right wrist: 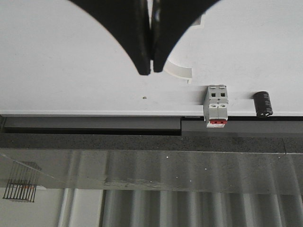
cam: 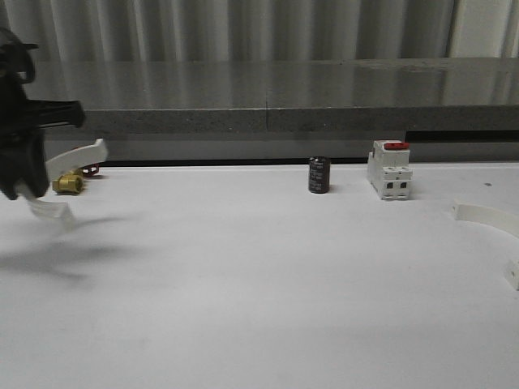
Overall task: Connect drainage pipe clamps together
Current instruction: 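Lower the held half-ring onto the table and open the left gripper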
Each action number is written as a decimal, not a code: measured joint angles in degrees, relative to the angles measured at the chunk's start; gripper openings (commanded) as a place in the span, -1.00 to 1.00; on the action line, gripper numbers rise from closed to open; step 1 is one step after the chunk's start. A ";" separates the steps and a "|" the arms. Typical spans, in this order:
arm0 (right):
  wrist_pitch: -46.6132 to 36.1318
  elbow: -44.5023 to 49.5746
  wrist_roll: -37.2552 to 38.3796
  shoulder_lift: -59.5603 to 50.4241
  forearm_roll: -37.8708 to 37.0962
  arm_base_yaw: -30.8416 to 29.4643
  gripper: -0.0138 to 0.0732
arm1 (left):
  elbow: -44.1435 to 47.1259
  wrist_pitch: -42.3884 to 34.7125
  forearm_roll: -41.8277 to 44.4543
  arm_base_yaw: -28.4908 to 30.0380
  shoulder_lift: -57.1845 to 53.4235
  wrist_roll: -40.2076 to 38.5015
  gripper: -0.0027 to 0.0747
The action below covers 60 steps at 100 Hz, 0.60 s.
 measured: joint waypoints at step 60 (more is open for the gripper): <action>0.00 0.00 0.00 0.00 0.00 0.00 -0.83 | 0.00 -4.17 -0.58 -12.07 9.40 -8.24 -0.70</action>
